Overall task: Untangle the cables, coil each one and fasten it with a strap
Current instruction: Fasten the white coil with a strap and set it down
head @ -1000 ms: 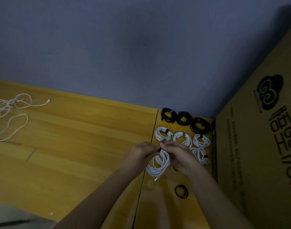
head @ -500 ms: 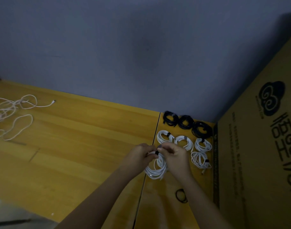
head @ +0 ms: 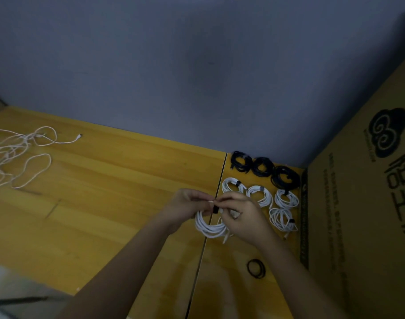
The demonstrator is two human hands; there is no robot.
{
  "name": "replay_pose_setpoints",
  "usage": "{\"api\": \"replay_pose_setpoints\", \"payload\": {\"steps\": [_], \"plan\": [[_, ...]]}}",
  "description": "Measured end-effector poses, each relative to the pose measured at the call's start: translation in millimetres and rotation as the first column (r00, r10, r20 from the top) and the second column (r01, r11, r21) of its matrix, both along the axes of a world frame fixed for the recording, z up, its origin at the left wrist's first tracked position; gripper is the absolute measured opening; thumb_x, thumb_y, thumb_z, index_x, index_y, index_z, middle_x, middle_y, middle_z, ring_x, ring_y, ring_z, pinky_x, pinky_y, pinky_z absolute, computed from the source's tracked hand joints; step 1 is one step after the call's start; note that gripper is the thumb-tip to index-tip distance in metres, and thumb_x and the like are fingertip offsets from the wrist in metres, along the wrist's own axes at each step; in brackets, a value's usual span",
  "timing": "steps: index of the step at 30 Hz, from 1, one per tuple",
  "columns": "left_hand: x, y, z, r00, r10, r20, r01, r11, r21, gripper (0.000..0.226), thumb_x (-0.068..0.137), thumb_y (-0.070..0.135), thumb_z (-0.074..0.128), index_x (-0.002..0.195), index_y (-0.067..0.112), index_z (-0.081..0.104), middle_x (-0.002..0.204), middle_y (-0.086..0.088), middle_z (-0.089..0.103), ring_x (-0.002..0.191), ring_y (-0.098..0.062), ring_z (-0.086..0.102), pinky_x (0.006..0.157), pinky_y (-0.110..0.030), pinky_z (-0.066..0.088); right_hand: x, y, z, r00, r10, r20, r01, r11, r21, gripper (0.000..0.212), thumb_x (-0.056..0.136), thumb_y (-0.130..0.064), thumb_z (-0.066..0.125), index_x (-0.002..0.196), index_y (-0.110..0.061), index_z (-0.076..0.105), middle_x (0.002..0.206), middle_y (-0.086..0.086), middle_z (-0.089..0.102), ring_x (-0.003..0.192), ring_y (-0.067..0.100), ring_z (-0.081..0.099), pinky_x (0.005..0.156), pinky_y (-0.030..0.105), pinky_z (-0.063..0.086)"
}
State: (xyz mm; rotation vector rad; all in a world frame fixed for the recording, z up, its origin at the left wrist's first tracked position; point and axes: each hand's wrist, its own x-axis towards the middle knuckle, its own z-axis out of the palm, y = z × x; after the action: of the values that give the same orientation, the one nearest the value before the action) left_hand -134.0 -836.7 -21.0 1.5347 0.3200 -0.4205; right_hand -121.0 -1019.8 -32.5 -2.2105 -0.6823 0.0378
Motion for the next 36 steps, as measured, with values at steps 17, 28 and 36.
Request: {"api": "replay_pose_setpoints", "payload": {"steps": [17, 28, 36], "plan": [[12.5, -8.6, -12.1, 0.894, -0.364, 0.263, 0.134, 0.776, 0.616, 0.018, 0.089, 0.018, 0.067, 0.105, 0.012, 0.071, 0.091, -0.008, 0.072, 0.075, -0.018, 0.065, 0.071, -0.031, 0.054, 22.4, 8.9, -20.1, 0.929, -0.174, -0.327, 0.228, 0.964, 0.135, 0.025, 0.090, -0.009, 0.063, 0.103, -0.029, 0.068, 0.092, -0.020, 0.066, 0.089, -0.002, 0.063, 0.077, 0.024, 0.056], [62.5, 16.9, -37.1, 0.862, -0.439, 0.253, 0.117, 0.658, 0.744, 0.022, 0.098, 0.017, 0.050, 0.088, 0.000, 0.060, 0.067, -0.011, 0.050, 0.058, -0.023, 0.043, 0.051, -0.028, 0.023, 42.4, 43.6, -47.5, 0.797, -0.113, -0.594, 0.289, 0.933, 0.212, 0.045, 0.096, -0.042, 0.039, 0.139, -0.029, 0.044, 0.132, -0.011, 0.049, 0.113, -0.002, 0.050, 0.075, 0.000, 0.040], [142.2, 43.2, -74.7, 0.886, -0.410, 0.218, 0.133, 0.674, 0.726, 0.029, 0.099, 0.034, 0.047, 0.105, 0.011, 0.064, 0.090, -0.006, 0.063, 0.074, -0.021, 0.059, 0.062, -0.037, 0.048, 95.6, 84.8, -88.6, 0.727, -0.385, -0.568, 0.561, 0.810, 0.169, 0.041, 0.101, -0.022, 0.044, 0.142, -0.021, 0.043, 0.138, 0.005, 0.053, 0.104, 0.011, 0.056, 0.070, 0.005, 0.042]]}}
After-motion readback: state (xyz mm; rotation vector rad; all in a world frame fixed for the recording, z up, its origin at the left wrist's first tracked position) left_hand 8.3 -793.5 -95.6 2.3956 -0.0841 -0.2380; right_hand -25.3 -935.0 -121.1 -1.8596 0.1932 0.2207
